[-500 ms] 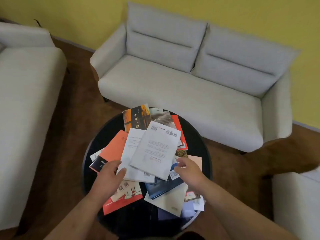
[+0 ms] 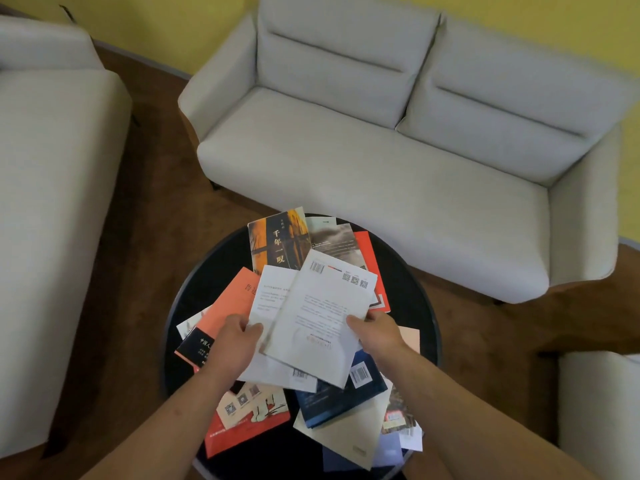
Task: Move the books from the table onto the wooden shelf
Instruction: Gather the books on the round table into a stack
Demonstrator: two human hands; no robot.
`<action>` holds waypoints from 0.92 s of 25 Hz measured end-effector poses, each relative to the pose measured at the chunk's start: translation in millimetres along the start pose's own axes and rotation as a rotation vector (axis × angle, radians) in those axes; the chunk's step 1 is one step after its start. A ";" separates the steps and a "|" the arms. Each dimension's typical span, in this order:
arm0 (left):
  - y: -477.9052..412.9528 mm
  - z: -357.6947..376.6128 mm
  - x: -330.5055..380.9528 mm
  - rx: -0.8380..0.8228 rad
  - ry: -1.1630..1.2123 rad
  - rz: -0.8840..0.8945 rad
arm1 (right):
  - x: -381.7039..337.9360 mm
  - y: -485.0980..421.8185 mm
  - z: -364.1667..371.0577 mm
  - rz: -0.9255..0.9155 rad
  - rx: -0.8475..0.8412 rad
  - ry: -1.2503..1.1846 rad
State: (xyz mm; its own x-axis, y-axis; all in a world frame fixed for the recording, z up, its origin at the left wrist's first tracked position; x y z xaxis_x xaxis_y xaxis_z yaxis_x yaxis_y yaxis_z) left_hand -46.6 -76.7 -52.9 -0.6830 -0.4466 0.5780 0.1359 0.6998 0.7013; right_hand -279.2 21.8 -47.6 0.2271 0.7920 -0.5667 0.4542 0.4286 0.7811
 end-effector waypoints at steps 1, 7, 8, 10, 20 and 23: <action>0.0 0.1 1.8 0.008 0.029 -0.020 | 0.5 -2.1 1.2 0.004 0.019 -0.003; -5.0 -3.9 7.7 -0.131 0.315 -0.173 | -2.0 -13.6 5.4 -0.054 0.080 0.261; -2.3 -1.8 7.8 -0.142 0.314 -0.155 | -0.9 -13.5 8.0 -0.078 0.080 0.332; 1.9 2.0 8.1 -0.091 0.278 -0.090 | -1.2 -9.2 16.2 -0.151 0.071 0.456; -1.8 -45.9 -5.3 -0.189 0.253 0.035 | 2.0 7.6 76.3 0.136 -0.056 -0.118; -31.2 -65.7 -9.5 -0.027 -0.288 0.202 | 4.3 2.8 84.3 0.110 -0.041 -0.119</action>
State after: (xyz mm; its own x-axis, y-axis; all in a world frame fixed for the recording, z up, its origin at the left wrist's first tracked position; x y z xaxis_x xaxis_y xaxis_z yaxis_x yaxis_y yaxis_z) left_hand 2.8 -130.9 -52.8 -0.8144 -0.1224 0.5672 0.3052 0.7409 0.5982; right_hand -204.4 -10.2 -69.9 0.3754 0.7791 -0.5021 0.3862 0.3609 0.8489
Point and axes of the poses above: each hand's wrist, its own y-axis away from the middle knuckle, its own z-axis out of the palm, x = y × z, the point moved 2 cm from there along -y, towards the middle knuckle, and after that the axes turned 2 degrees about z, right-handed, at the moved point
